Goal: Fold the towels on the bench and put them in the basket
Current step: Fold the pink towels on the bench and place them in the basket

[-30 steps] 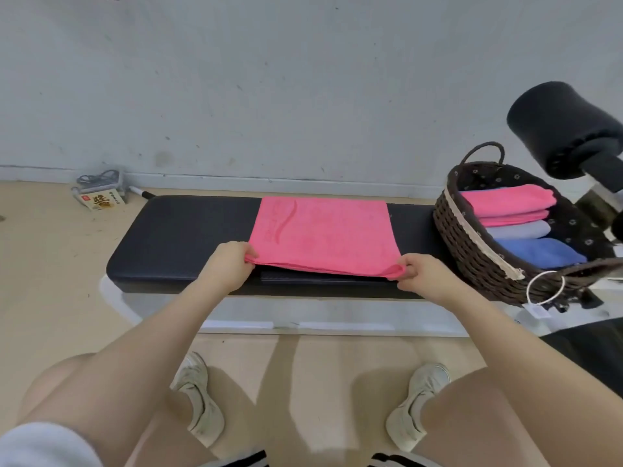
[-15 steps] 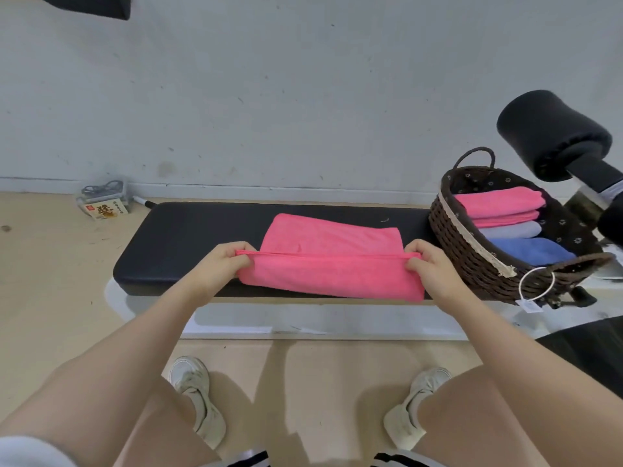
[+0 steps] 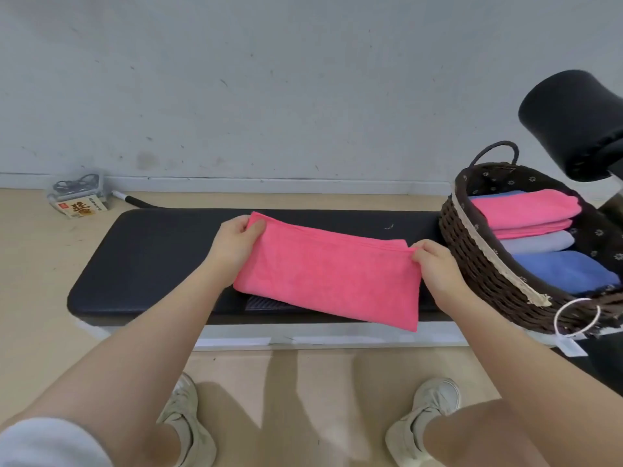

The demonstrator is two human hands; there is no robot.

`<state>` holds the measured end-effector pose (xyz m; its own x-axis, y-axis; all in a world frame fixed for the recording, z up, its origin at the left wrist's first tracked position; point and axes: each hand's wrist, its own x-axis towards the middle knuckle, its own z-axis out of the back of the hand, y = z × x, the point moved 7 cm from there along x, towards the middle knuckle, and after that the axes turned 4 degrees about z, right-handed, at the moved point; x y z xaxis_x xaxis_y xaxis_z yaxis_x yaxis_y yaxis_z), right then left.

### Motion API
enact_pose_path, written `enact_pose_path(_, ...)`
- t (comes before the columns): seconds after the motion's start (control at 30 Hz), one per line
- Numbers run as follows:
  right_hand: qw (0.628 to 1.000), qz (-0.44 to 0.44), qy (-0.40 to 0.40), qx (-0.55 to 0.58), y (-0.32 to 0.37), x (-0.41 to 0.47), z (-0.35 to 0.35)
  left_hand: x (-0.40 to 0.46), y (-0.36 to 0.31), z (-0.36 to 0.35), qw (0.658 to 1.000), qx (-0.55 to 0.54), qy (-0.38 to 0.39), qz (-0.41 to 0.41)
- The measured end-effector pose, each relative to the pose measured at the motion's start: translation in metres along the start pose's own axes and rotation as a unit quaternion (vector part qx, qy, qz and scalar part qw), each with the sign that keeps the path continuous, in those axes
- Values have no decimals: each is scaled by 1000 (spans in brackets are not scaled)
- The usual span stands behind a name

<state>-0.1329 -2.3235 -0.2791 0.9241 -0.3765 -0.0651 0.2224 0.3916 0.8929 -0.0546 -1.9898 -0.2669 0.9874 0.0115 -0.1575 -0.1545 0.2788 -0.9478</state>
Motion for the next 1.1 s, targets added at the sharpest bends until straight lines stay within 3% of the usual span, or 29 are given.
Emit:
enact_pose_path(0.1,996,-30,-4,-84,-4,20,-3,30,10,-15,994,110,2,17)
enact_pose_path(0.27,978,-44,-25,-201,-5,40,-5,50,2,-32,942,332,-35,-22)
enact_pose_path(0.57,955,-61,-51,-285,-20,47,-4,57,4,-38,895,438,-56,-69)
enact_pose_path(0.7,925,-61,-47,-371,-12,40,-5,56,-1,-40,884,457,-71,-69)
enact_pose_path(0.77,895,-21,-80,-439,2,36,-8,51,-7,-42,866,474,-103,-122)
enact_pose_path(0.83,869,85,-132,-469,23,28,-26,39,-18,-52,831,491,-130,-229)
enact_pose_path(0.87,868,150,-135,-453,37,22,-42,32,-23,-62,819,487,-108,-283)
enact_pose_path(0.93,881,231,-30,-412,56,9,-89,20,-16,-90,804,495,34,-327)
enact_pose_path(1.0,884,231,128,-386,57,-7,-136,12,5,-104,792,518,160,-279)
enact_pose_path(1.03,879,212,175,-388,50,-11,-151,11,16,-103,785,536,181,-254)
enact_pose_path(1.1,868,180,192,-421,34,-11,-157,15,29,-96,765,573,178,-234)
